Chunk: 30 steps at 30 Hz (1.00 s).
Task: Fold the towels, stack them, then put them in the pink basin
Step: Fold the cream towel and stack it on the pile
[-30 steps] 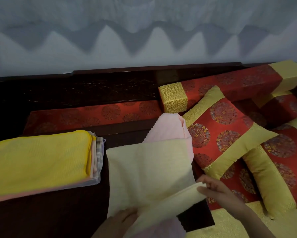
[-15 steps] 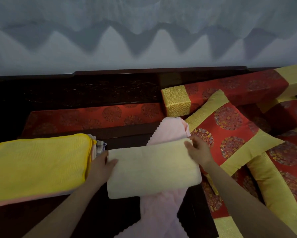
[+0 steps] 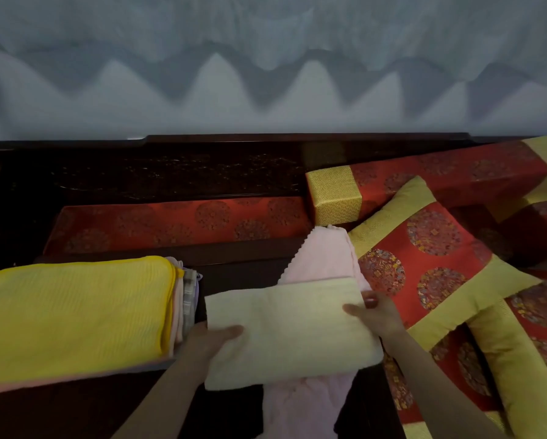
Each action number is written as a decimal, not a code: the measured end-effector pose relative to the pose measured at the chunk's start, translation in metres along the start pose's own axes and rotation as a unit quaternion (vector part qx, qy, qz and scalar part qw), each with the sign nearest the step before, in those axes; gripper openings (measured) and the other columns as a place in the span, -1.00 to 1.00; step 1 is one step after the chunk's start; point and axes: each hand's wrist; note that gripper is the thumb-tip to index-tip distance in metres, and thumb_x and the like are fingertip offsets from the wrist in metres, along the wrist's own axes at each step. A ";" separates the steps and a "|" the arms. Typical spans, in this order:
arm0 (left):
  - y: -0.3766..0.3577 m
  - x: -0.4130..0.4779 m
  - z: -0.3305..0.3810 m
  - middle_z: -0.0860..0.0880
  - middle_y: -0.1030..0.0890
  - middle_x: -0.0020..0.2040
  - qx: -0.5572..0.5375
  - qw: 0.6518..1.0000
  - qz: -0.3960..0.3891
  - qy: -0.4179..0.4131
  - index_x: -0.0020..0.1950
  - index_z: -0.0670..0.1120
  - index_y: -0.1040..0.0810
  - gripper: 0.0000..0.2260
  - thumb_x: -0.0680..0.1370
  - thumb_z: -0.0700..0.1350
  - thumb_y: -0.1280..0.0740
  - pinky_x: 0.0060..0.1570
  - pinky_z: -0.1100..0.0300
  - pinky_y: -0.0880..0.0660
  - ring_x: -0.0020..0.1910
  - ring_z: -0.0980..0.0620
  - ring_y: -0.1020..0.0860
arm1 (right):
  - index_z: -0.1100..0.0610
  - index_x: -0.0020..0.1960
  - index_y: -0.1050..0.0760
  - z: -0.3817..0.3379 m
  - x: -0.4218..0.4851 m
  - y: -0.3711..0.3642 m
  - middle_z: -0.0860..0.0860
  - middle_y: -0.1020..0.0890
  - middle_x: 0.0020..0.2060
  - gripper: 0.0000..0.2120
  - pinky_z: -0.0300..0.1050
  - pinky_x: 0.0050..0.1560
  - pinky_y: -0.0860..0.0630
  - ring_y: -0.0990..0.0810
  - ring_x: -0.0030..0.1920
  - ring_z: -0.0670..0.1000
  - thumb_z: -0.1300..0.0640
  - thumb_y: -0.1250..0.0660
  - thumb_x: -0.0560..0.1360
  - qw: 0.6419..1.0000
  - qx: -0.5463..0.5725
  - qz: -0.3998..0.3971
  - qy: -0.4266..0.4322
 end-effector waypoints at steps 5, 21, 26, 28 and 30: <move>0.023 -0.020 0.015 -0.14 -0.59 0.12 0.018 0.995 -0.057 -0.079 0.26 -0.14 -0.43 -0.61 0.46 -0.23 -0.41 0.06 -0.09 -0.54 0.05 -0.13 -0.57 | 0.27 -0.12 -0.61 -0.012 -0.013 0.010 0.08 -0.67 -0.28 -0.79 -0.09 -0.23 -0.54 -0.62 -0.29 0.06 0.27 -0.55 0.29 0.998 -0.039 -0.042 -0.016; 0.336 -0.073 0.080 -0.03 -0.70 -0.20 -0.014 0.942 0.169 -0.291 -0.03 0.07 -0.48 -0.77 0.47 -0.23 -0.41 -0.37 0.17 -0.58 -0.28 0.04 -0.63 | 0.21 -0.04 -0.55 -0.188 -0.167 -0.181 0.06 -0.65 -0.18 -0.86 0.04 -0.19 -0.61 -0.62 -0.20 0.01 0.18 -0.42 0.45 0.959 0.106 -0.240 0.109; 0.361 -0.023 0.048 -0.17 -0.54 -0.09 0.022 0.952 0.221 -0.210 0.21 -0.19 -0.46 -0.66 0.46 -0.24 -0.42 -0.21 0.09 -0.47 -0.14 -0.13 -0.52 | 0.10 -0.07 -0.56 -0.170 -0.157 -0.256 0.04 -0.65 -0.09 -0.89 0.11 0.04 -0.61 -0.63 -0.04 0.08 0.10 -0.41 0.44 0.969 0.004 -0.221 0.115; 0.359 -0.011 0.037 -0.21 -0.52 0.01 0.030 0.956 0.232 -0.176 0.25 -0.22 -0.44 -0.63 0.47 -0.23 -0.41 -0.11 0.04 -0.46 -0.11 -0.12 -0.49 | 0.09 -0.06 -0.54 -0.161 -0.149 -0.267 0.03 -0.63 -0.10 -0.87 0.12 0.05 -0.59 -0.62 -0.02 0.08 0.08 -0.40 0.44 0.974 -0.044 -0.187 0.119; 0.356 -0.005 0.031 -0.18 -0.47 0.07 0.038 0.959 0.237 -0.149 0.26 -0.19 -0.42 -0.62 0.48 -0.19 -0.41 -0.04 0.00 -0.44 -0.03 -0.12 -0.47 | 0.13 -0.03 -0.54 -0.154 -0.144 -0.270 0.05 -0.61 -0.12 -0.84 0.12 0.05 -0.59 -0.61 0.00 0.10 0.07 -0.39 0.45 0.976 -0.071 -0.172 0.117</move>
Point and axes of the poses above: each hand's wrist, its own x-axis towards the middle knuckle, its own y-axis out of the back of the hand, z = x × y
